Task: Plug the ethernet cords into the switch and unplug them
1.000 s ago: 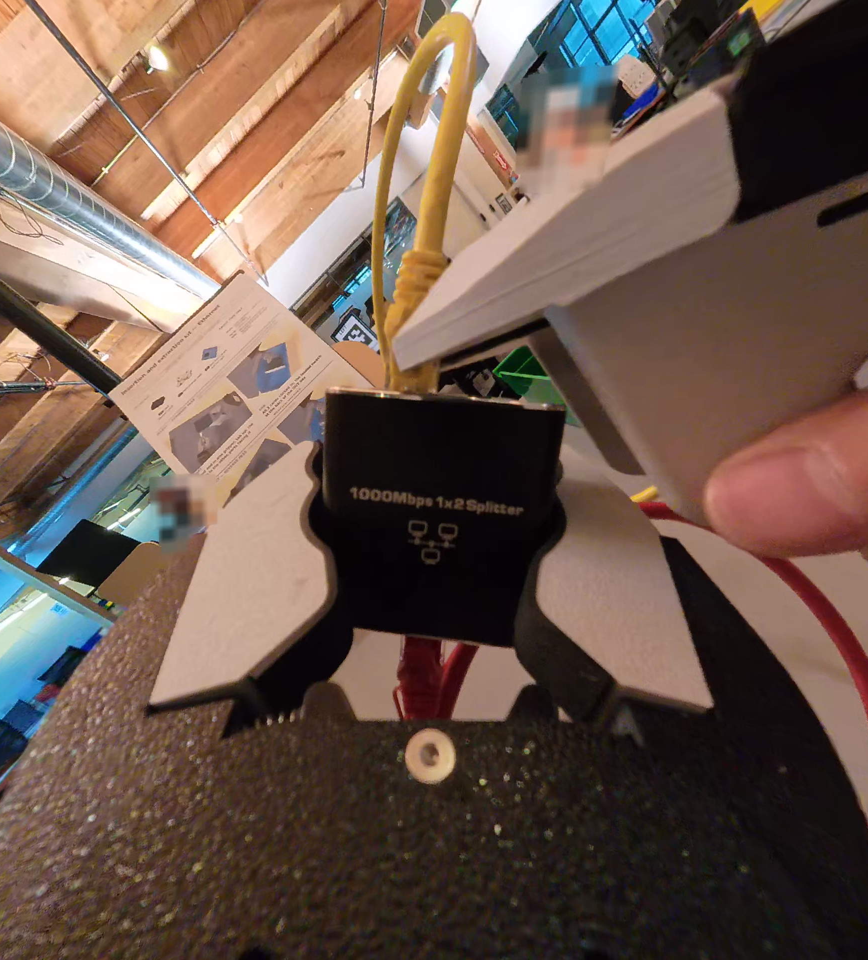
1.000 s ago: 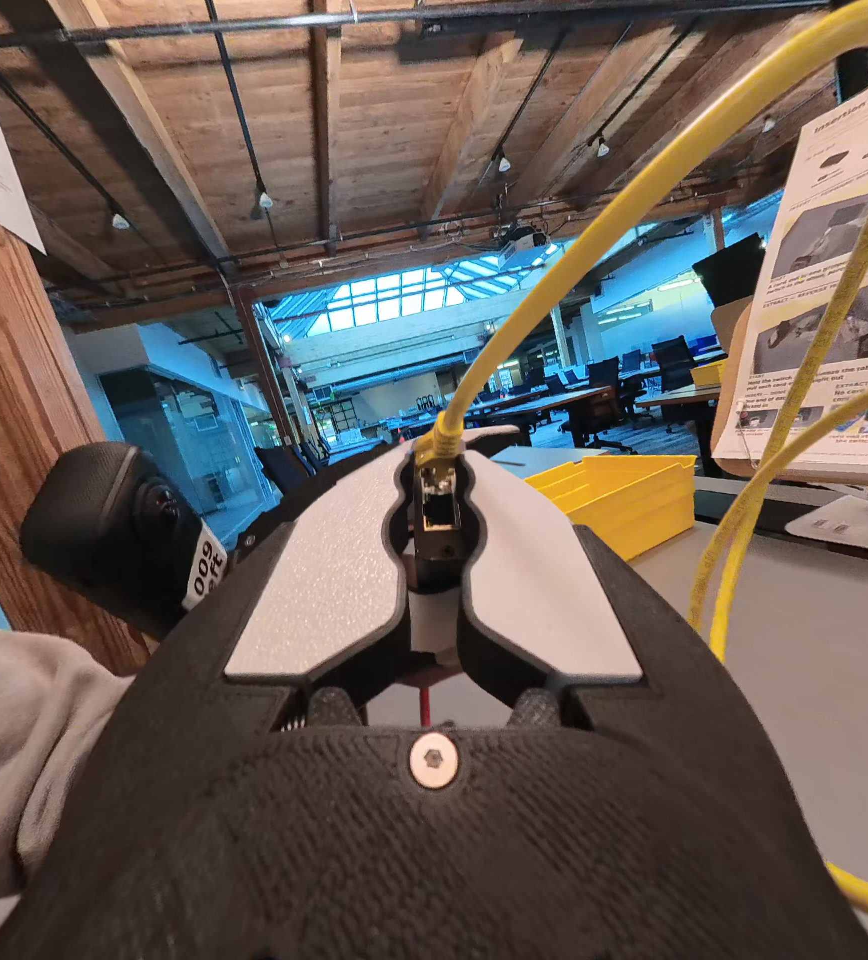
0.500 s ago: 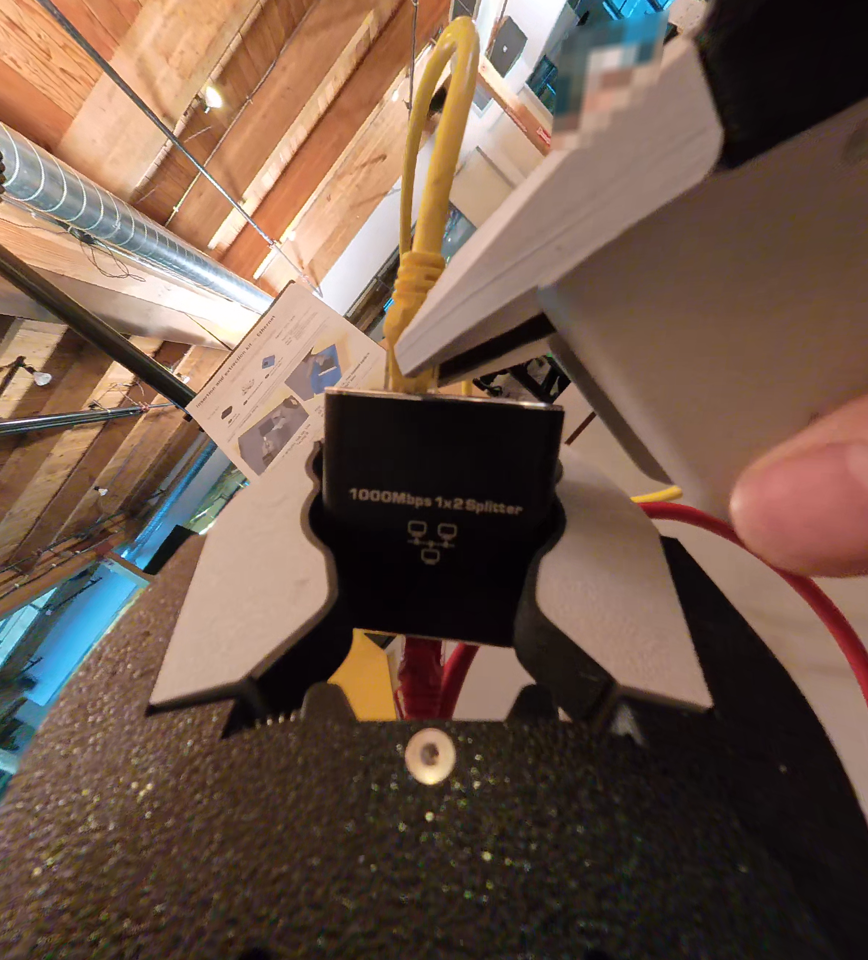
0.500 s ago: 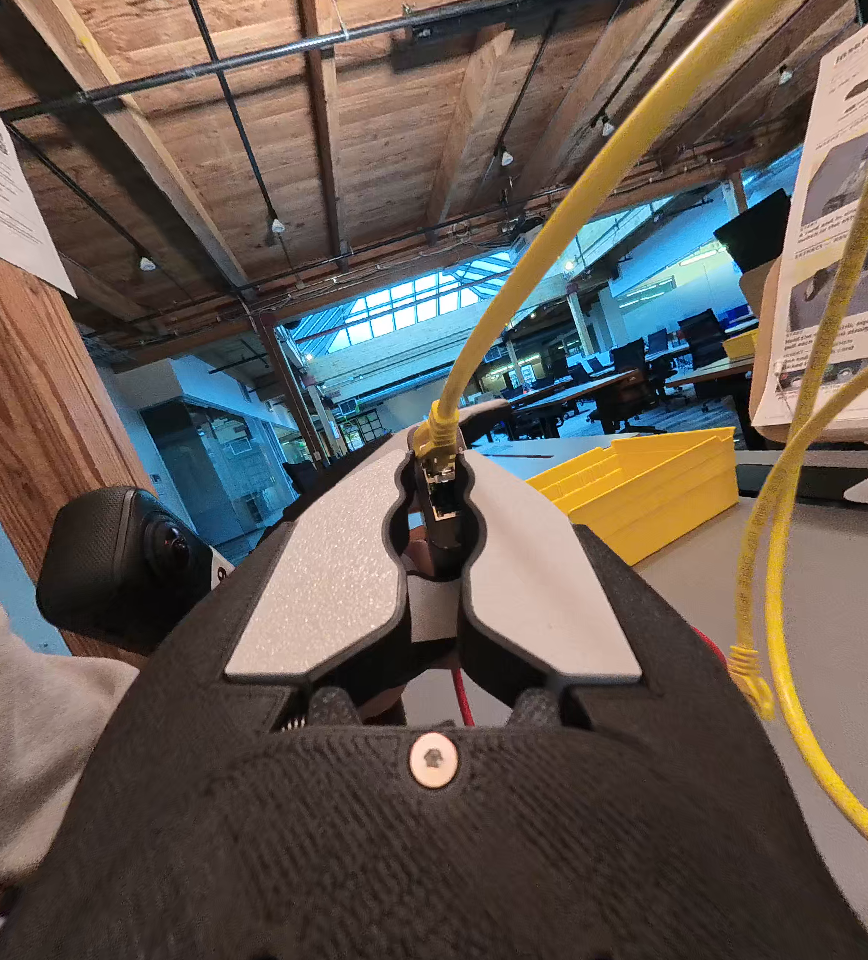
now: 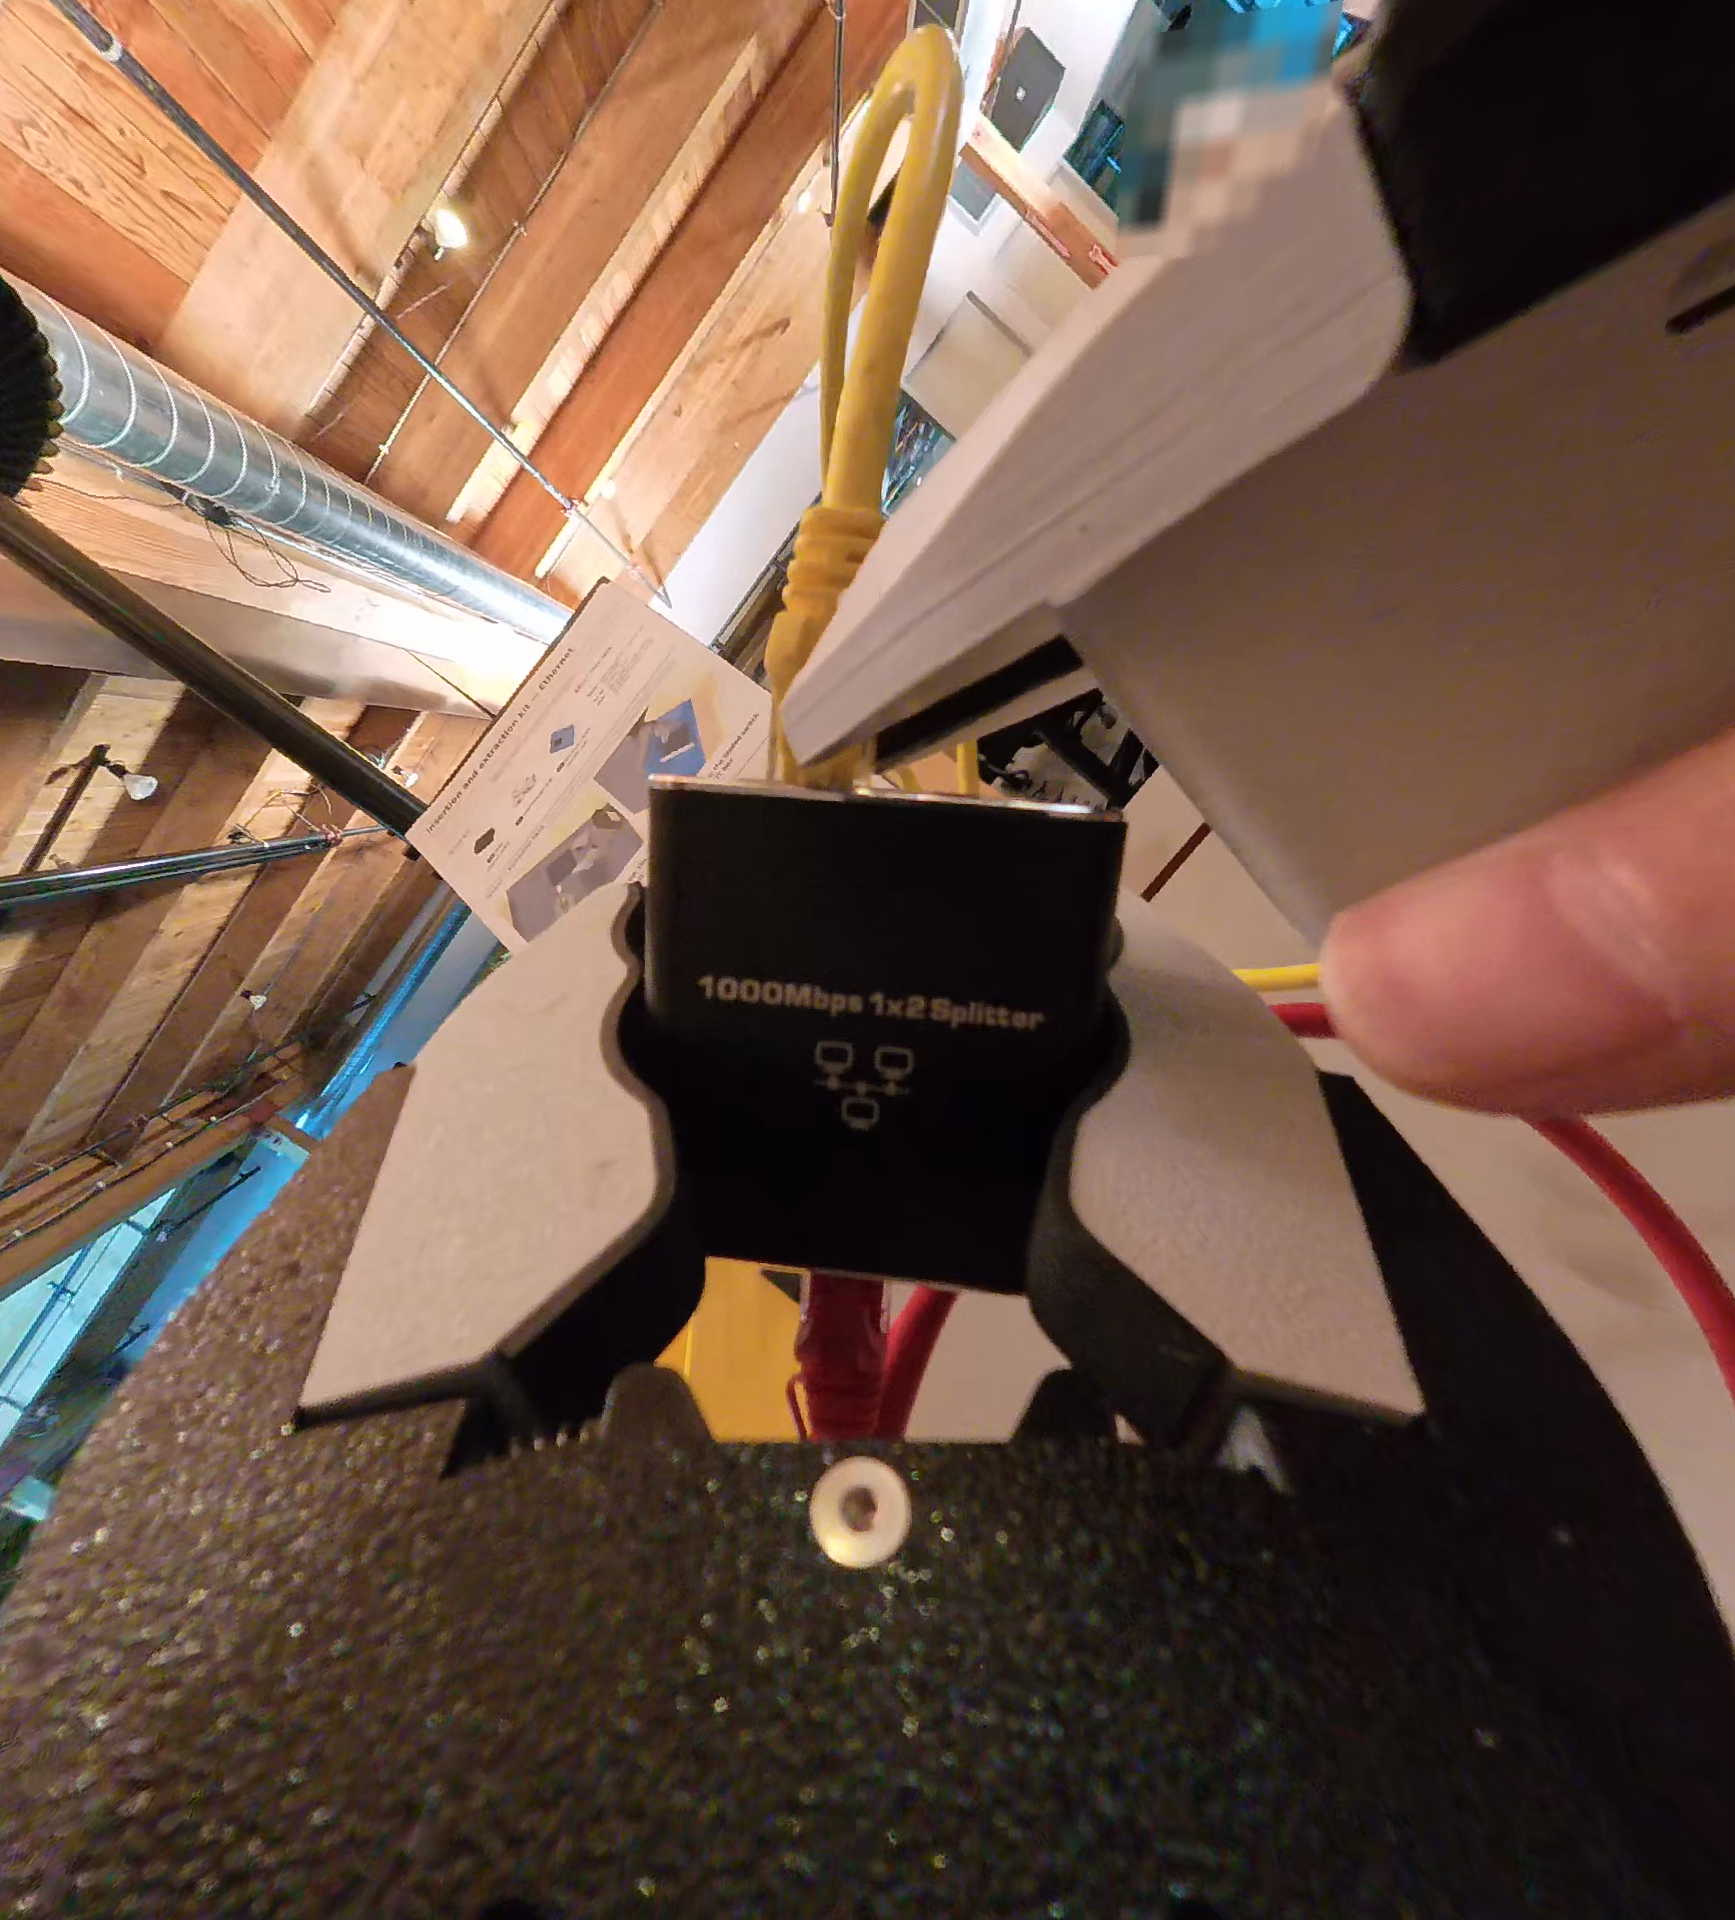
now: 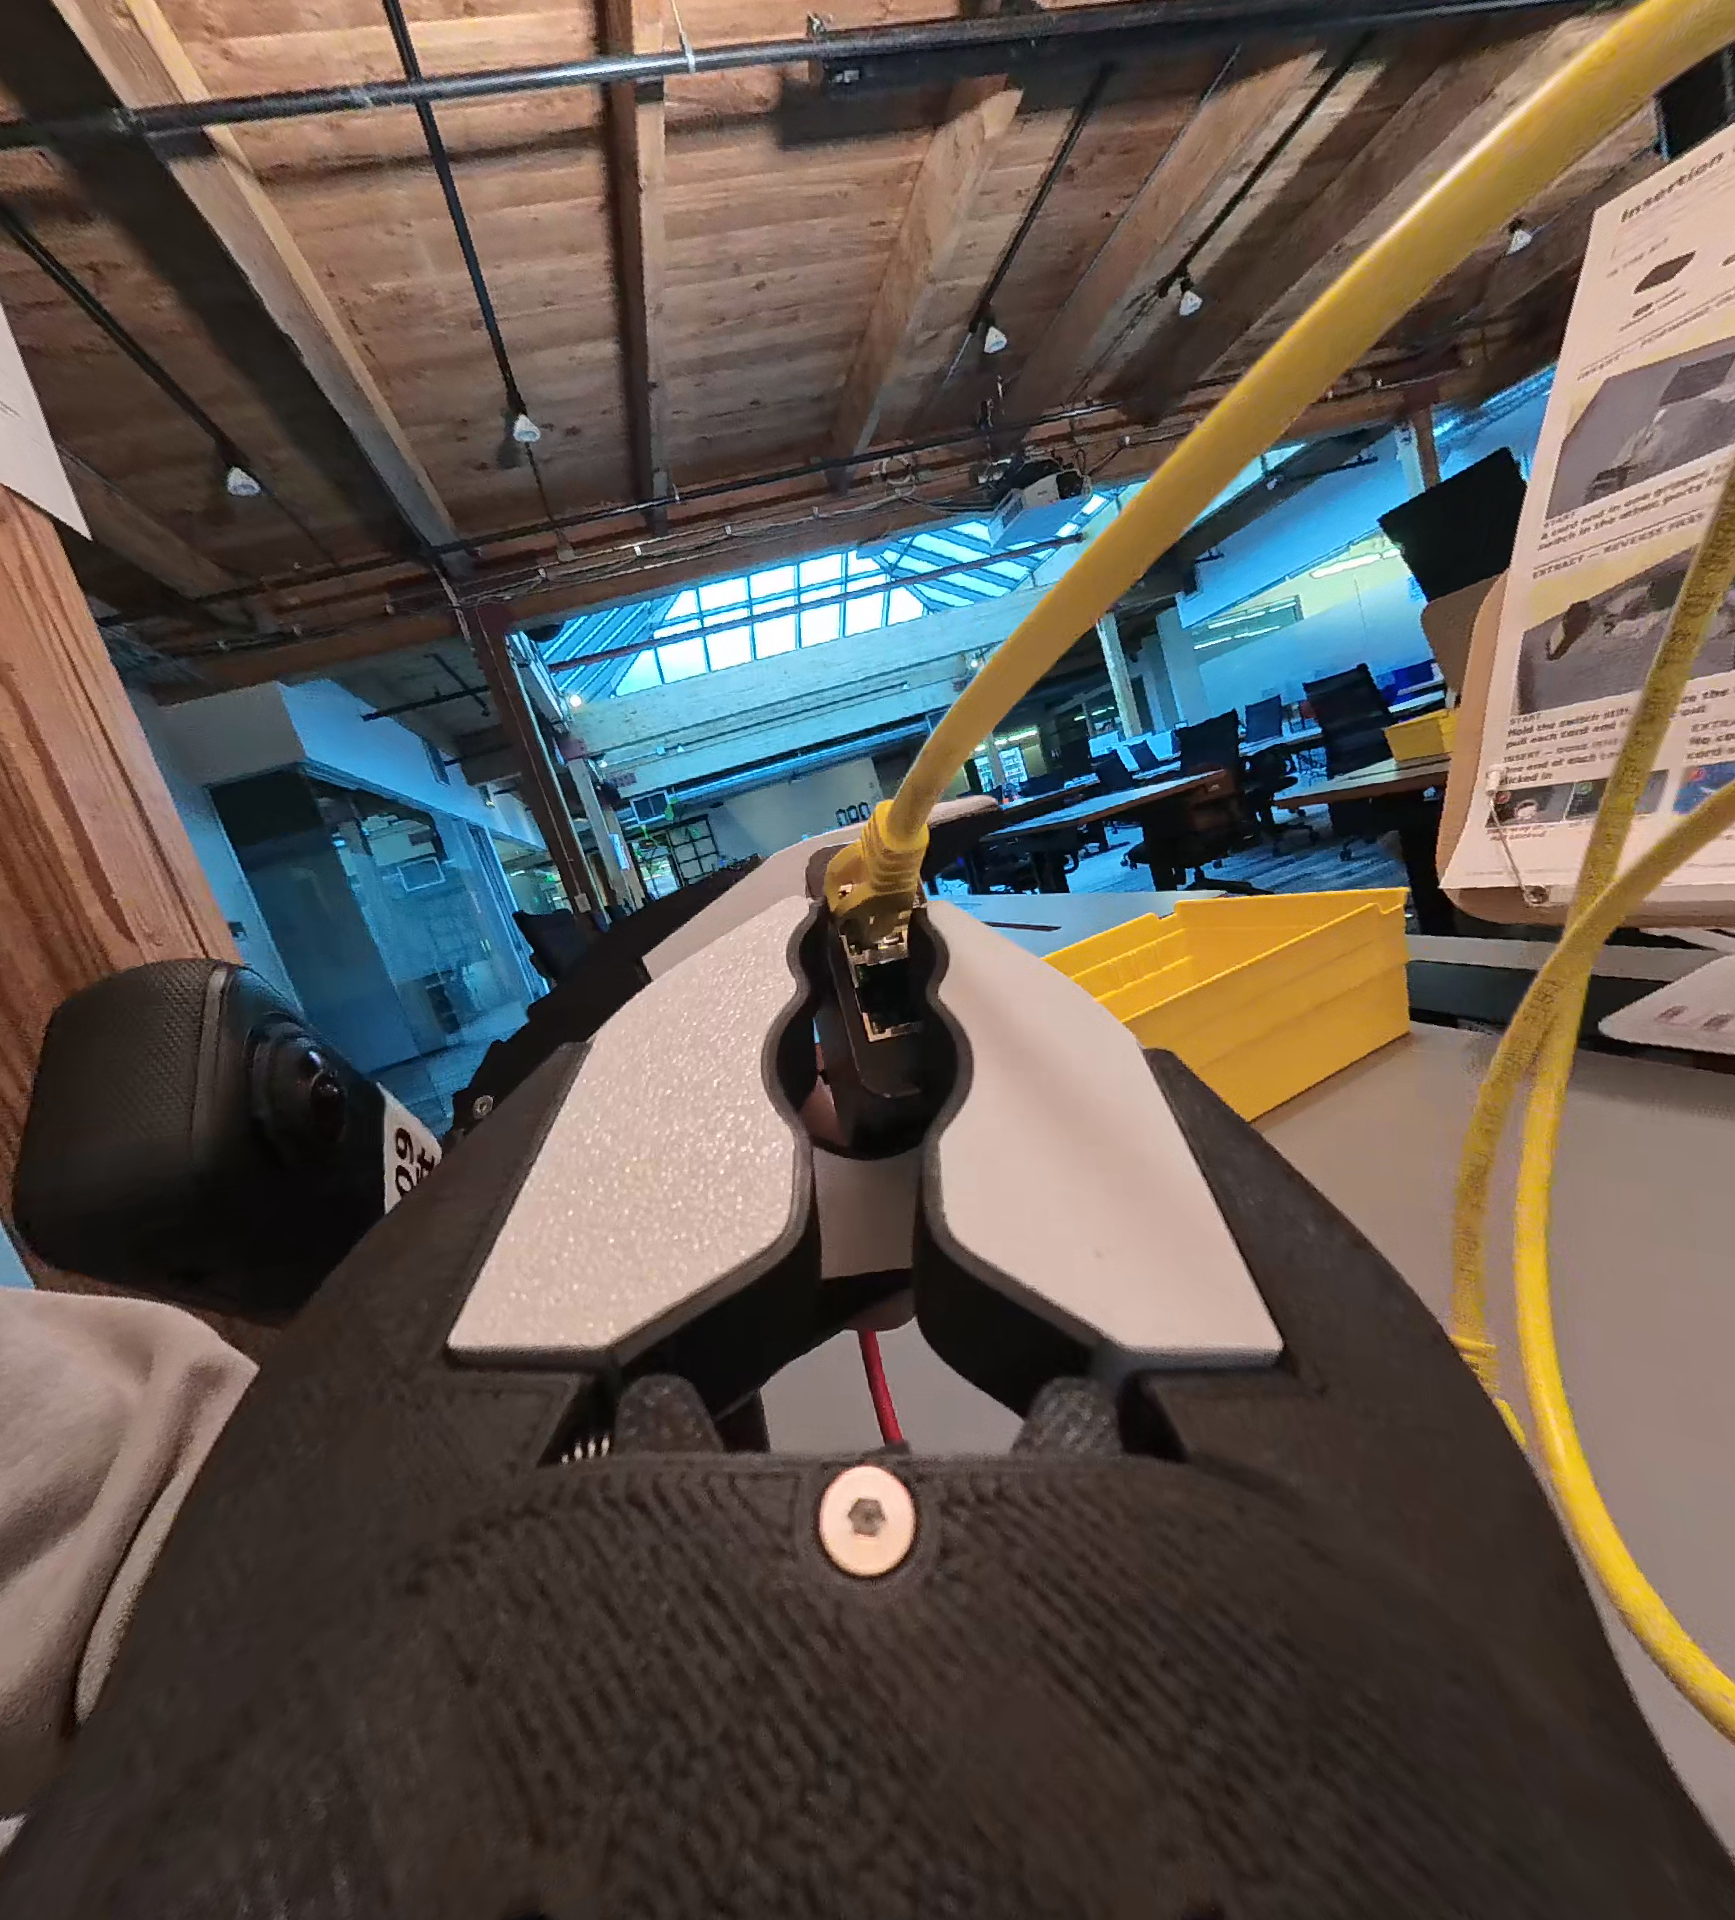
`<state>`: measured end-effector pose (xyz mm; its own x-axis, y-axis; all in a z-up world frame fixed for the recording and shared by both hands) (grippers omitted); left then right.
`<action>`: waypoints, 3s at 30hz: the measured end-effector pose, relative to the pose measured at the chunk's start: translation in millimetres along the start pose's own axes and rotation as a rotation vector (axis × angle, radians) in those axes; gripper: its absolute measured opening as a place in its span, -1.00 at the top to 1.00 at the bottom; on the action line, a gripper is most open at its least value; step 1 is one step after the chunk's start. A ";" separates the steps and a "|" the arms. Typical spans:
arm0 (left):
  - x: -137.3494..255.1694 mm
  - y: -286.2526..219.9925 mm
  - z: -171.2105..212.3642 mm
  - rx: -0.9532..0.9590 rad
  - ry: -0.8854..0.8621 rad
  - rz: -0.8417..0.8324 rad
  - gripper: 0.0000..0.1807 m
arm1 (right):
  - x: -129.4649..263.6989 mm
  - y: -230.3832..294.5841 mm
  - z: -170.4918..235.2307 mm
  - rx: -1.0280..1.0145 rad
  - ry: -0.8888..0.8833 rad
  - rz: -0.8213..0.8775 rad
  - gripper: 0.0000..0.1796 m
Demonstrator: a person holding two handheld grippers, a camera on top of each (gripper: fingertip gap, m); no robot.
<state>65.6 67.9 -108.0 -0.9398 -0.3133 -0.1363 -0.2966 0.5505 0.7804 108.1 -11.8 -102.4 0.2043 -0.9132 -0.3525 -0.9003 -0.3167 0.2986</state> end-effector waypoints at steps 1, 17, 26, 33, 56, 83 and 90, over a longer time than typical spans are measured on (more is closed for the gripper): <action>0.0 -0.2 0.2 0.001 0.001 0.001 0.14 | 0.0 -0.3 0.0 -0.008 0.003 0.001 0.84; 4.5 3.4 -5.2 -0.025 -0.003 -0.027 0.14 | 0.2 3.9 -1.9 -0.033 -0.035 -0.037 0.84; 4.7 4.0 -7.3 -0.013 -0.020 -0.024 0.15 | 0.9 5.1 -3.2 -0.002 -0.051 -0.043 0.84; 4.6 4.4 -7.3 0.000 -0.026 -0.021 0.14 | 0.5 5.9 -3.4 -0.004 -0.063 -0.052 0.84; -4.6 -19.4 5.0 0.170 -0.013 0.071 0.15 | 9.3 0.9 -1.0 0.363 0.177 0.110 0.86; 5.7 -15.3 1.5 0.189 -0.131 0.061 0.15 | 4.6 6.0 -6.2 0.183 0.013 -0.052 0.83; 2.3 -20.7 5.4 0.183 -0.079 0.096 0.15 | 6.8 3.4 -4.7 0.157 0.091 -0.047 0.85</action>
<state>68.7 60.0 -127.7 -0.9734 -0.1949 -0.1200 -0.2244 0.7087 0.6689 108.3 -20.3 -99.6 0.2747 -0.9202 -0.2790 -0.9366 -0.3218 0.1389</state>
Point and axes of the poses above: each gripper's, where its closed fingertips meet, x back along the fingers, z out of its underside, y = z × x across the jaws, the point moved 7 cm from there along x, back along the fingers, and after that the axes turned 3 degrees about y, right-handed, at the moved point
